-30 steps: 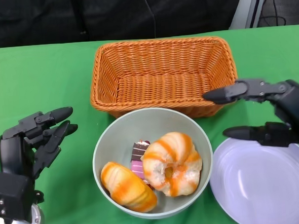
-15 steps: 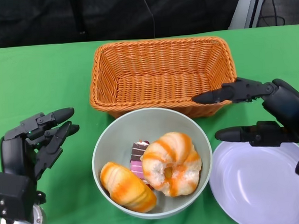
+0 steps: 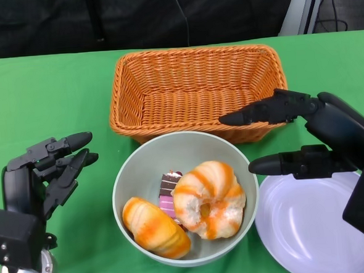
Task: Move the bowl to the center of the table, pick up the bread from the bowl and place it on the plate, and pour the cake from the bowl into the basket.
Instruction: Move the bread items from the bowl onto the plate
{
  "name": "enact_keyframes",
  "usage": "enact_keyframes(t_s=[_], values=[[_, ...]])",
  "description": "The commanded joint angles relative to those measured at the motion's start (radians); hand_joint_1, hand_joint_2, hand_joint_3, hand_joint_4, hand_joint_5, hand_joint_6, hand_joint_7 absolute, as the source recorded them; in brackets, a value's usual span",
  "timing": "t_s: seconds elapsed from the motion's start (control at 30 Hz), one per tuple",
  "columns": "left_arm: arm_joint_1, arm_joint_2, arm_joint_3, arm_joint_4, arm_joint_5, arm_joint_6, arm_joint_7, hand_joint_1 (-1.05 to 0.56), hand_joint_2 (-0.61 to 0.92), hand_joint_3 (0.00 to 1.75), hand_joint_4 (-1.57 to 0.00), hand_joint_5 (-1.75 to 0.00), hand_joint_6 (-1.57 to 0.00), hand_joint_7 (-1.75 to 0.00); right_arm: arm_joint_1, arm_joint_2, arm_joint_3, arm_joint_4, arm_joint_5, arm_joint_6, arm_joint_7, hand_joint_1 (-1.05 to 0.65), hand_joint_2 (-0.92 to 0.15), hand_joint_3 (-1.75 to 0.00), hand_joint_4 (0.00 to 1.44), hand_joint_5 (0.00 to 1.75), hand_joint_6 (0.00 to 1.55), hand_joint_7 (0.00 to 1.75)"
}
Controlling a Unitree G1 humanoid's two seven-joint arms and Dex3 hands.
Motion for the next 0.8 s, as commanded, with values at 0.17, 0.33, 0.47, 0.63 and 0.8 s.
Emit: enact_keyframes(t_s=[0.17,0.33,0.47,0.63,0.8], values=[[-0.004,0.013,-0.001,0.005,0.012,-0.012,0.021,-0.14,0.92,0.18,-1.06,-0.49,-1.20,-0.17,-0.040,-0.003,0.039,0.019,-0.046,-0.016,-0.033,-0.62,-0.90,0.00,0.68,0.52,0.76,0.05],[0.000,0.013,-0.005,0.003,0.025,-0.018,0.033,-0.15,0.92,0.18,-1.05,-0.51,-1.20,-0.17,-0.073,-0.001,0.076,0.056,-0.070,-0.021,-0.035,-0.64,-0.92,-0.01,0.71,0.48,0.76,0.04],[0.002,0.008,-0.006,0.001,0.024,-0.018,0.029,-0.15,0.92,0.18,-1.04,-0.53,-1.20,-0.18,-0.109,0.008,0.109,0.118,-0.085,-0.040,-0.037,-0.66,-0.92,-0.01,0.74,0.44,0.77,0.03],[0.006,0.006,-0.011,-0.003,0.037,-0.020,0.046,-0.16,0.92,0.18,-1.02,-0.56,-1.20,-0.18,-0.153,0.013,0.140,0.183,-0.113,-0.059,-0.045,-0.67,-0.92,-0.01,0.74,0.42,0.77,0.02],[0.005,0.008,-0.022,-0.009,0.069,-0.021,0.086,-0.17,0.92,0.17,-1.01,-0.59,-1.20,-0.18,-0.183,0.008,0.164,0.213,-0.150,-0.053,-0.048,-0.68,-0.92,-0.03,0.73,0.41,0.76,0.01]])
